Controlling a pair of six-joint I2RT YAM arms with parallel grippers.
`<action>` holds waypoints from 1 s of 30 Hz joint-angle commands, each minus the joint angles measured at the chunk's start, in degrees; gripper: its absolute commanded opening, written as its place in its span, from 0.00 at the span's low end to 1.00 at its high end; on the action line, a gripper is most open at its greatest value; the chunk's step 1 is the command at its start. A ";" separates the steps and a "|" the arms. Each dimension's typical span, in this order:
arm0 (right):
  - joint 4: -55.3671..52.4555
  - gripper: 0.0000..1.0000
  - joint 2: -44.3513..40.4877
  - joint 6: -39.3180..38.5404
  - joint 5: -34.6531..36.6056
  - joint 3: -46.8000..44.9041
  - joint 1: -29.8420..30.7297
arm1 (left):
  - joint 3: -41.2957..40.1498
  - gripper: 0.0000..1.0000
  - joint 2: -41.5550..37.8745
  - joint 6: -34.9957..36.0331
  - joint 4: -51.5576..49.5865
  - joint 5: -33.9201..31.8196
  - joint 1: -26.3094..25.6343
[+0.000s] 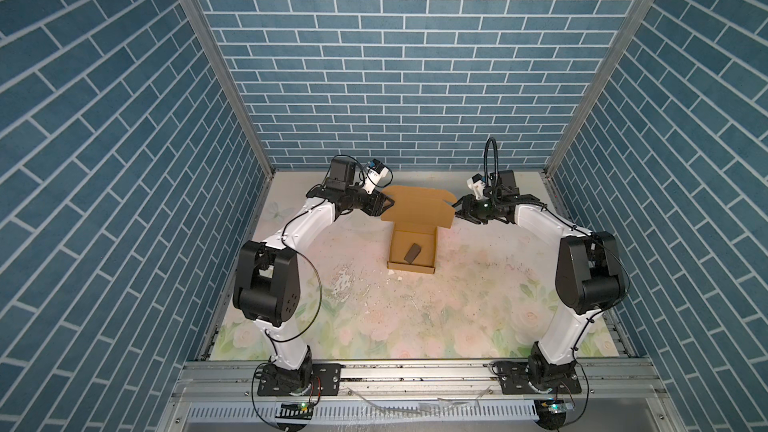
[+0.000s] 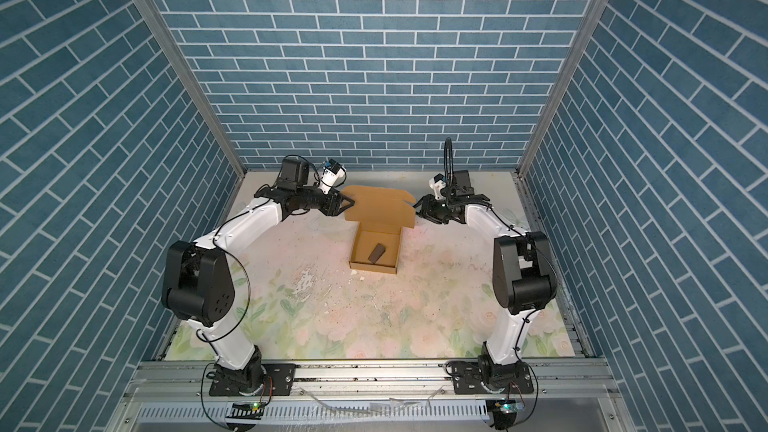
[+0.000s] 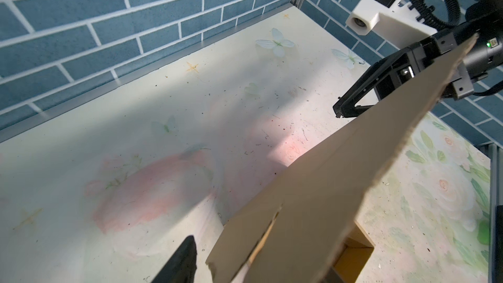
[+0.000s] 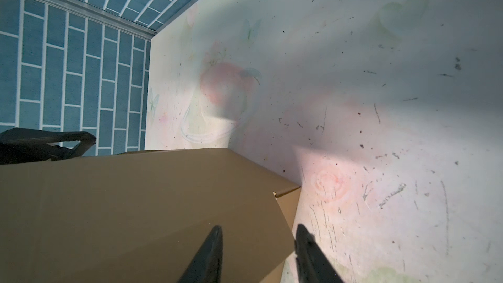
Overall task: Assemble paper box
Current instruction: Move the paper box to the center of the table.
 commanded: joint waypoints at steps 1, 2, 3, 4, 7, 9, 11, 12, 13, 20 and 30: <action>-0.87 0.44 -3.08 -0.18 1.22 -0.45 0.29 | -0.66 0.58 -2.10 1.33 -1.71 0.35 0.28; -1.15 0.44 -3.08 -0.58 1.22 -0.44 0.29 | -0.75 0.57 -2.40 1.29 -1.96 0.74 0.40; -1.36 0.44 -3.13 -0.82 1.37 -0.60 0.28 | -0.99 0.57 -2.44 1.02 -1.66 1.13 0.48; -1.29 0.44 -3.26 -0.75 1.61 -0.94 0.29 | -1.21 0.55 -2.33 0.79 -1.22 1.17 0.54; 0.01 0.44 -3.94 0.39 1.49 -2.56 0.24 | -1.42 0.50 -2.00 -0.13 -0.61 0.30 0.54; -0.01 0.44 -4.20 0.08 1.22 -3.11 0.29 | -1.58 0.45 -1.80 -0.20 -0.52 0.29 0.50; -0.91 0.44 -4.78 -0.88 2.26 -3.73 0.28 | -2.25 0.42 -1.62 -1.03 0.45 0.38 0.46; -1.16 0.44 -5.20 -0.92 2.77 -4.15 0.29 | -2.80 0.41 -1.58 -1.61 1.28 0.30 0.42; -0.87 0.44 -5.59 -0.68 2.66 -4.66 0.29 | -2.94 0.38 -1.53 -2.02 1.53 0.33 0.41; 1.19 0.44 -6.65 1.11 1.95 -6.79 0.72 | -5.24 0.32 -1.71 -6.10 4.72 1.13 0.11; 3.33 0.44 -8.09 3.53 1.58 -9.68 1.87 | -6.11 0.21 -1.78 -10.22 6.37 0.77 -1.52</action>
